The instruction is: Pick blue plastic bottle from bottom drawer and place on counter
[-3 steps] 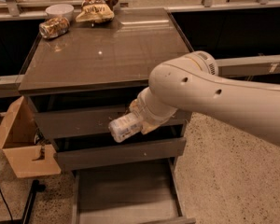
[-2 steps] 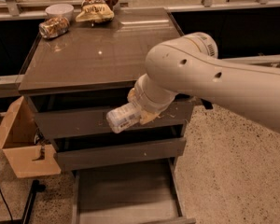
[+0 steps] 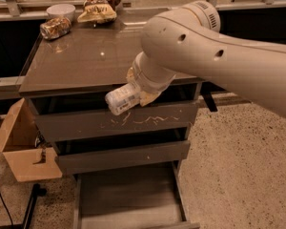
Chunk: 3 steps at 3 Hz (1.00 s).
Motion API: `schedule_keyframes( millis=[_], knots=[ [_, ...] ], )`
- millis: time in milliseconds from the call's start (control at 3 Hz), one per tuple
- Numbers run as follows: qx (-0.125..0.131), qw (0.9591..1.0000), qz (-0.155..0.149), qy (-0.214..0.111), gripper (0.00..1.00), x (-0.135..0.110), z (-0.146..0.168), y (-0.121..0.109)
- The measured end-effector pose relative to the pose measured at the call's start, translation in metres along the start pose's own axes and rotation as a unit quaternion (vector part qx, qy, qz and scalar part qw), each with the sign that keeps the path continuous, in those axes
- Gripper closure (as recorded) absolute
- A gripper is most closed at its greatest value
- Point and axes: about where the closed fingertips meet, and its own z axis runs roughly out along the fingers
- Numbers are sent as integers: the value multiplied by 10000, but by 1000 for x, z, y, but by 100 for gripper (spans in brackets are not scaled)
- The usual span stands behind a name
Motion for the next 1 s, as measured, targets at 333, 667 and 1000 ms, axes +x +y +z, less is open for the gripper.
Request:
schedule_keyframes(
  millis=[333, 667, 1000],
  knots=[
    [156, 9998, 19, 91, 100, 13, -3, -24],
    [155, 9998, 54, 58, 100, 24, -3, -49],
    [60, 9998, 178, -43, 100, 37, 0, -86]
  ],
)
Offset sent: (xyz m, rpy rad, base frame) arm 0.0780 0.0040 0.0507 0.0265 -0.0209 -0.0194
